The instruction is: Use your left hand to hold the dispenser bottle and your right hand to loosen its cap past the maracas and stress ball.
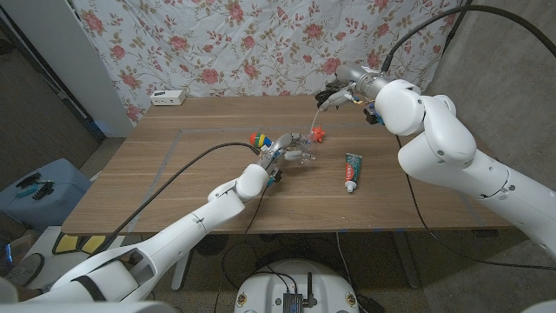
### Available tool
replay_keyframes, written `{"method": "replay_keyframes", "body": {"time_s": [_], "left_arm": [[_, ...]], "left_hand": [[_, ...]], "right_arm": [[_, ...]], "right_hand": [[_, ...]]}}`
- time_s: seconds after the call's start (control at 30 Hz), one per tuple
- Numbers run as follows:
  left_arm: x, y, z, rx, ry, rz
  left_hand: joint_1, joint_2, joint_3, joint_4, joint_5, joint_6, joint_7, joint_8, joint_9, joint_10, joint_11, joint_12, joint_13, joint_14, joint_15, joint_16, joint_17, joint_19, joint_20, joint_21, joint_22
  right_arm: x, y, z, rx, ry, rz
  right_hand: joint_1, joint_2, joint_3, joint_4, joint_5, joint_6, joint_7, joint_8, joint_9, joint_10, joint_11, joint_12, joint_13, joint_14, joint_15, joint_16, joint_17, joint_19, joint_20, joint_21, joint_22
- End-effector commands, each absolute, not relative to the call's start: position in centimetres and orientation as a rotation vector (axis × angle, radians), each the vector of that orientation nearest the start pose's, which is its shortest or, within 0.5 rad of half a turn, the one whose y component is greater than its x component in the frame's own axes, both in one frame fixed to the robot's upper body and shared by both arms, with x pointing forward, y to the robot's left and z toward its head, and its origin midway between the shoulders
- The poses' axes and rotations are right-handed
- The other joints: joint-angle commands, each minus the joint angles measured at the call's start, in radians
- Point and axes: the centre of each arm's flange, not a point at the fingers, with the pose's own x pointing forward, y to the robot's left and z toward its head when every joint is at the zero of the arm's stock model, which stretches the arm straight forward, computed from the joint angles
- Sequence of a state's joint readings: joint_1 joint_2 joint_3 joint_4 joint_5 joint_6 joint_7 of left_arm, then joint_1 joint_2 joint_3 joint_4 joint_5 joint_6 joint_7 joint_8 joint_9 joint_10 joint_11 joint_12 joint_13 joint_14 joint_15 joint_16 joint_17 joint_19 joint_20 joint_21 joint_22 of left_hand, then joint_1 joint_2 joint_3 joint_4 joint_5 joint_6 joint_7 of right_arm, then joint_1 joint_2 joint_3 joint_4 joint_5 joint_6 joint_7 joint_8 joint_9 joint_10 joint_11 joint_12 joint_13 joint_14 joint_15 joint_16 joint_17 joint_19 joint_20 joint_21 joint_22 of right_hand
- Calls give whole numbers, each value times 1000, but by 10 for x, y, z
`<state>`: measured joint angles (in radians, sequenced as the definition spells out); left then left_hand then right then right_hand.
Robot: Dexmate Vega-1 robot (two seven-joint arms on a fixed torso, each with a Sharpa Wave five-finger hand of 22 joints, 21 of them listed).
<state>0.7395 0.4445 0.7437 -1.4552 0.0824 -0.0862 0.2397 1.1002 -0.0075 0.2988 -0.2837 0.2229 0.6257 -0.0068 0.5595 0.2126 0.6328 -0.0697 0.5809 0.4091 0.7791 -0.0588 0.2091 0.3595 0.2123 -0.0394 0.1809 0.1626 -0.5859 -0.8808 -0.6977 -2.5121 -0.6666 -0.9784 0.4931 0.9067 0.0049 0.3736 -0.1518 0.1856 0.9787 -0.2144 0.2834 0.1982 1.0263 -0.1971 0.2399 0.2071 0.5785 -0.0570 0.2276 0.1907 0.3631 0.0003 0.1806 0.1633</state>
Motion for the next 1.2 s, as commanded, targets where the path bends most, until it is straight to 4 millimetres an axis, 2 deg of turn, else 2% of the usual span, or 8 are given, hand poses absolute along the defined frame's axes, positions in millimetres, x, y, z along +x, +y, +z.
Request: {"method": "replay_keyframes", "body": {"time_s": [0.03, 0.43, 0.73, 1.2], "left_arm": [[624, 98, -51, 702, -678, -247], [621, 103, -55, 701, -663, -234], [619, 106, -57, 683, -677, -211], [614, 116, -64, 569, -699, -135]], "left_hand": [[-104, 120, 134, 125, -4, 70, -39, 6, 4, 63, -57, 4, 152, 20, -93, 5, 2, 3, -38, 3, 3], [-105, 120, 133, 126, -4, 69, -39, 6, 4, 65, -58, 5, 152, 20, -94, 6, 2, 2, -40, 3, 3], [-105, 118, 136, 125, -4, 73, -39, 7, 4, 65, -57, 2, 147, 22, -93, 3, -3, 4, -37, 4, 3], [-112, 103, 139, 125, -4, 90, -46, 11, 1, 77, -80, -11, 124, 24, -108, -8, -29, 4, -34, 3, 3]], "right_arm": [[426, -155, 142, -1355, -538, -32], [424, -165, 148, -1341, -525, -45], [430, -170, 148, -1352, -494, -82], [443, -168, 141, -1416, -440, -194]], "right_hand": [[4, 7, -4, 1, 9, 8, 3, 1, 2, 12, -7, -4, 3, -1, -152, -5, 2, 3, 9, 0, -1], [4, 13, -9, 2, 8, 5, 6, -4, 3, 5, -6, -11, 5, 1, -152, -4, 4, -2, 12, -1, -1], [4, 14, -12, 2, 7, 3, 5, -7, 3, 4, -5, -14, 6, 0, -152, -5, 3, -5, 13, -2, -1], [4, 14, -14, 1, 7, 3, 4, -11, 3, 2, -7, -17, 8, -1, -151, -8, 1, -7, 15, -1, -1]]}}
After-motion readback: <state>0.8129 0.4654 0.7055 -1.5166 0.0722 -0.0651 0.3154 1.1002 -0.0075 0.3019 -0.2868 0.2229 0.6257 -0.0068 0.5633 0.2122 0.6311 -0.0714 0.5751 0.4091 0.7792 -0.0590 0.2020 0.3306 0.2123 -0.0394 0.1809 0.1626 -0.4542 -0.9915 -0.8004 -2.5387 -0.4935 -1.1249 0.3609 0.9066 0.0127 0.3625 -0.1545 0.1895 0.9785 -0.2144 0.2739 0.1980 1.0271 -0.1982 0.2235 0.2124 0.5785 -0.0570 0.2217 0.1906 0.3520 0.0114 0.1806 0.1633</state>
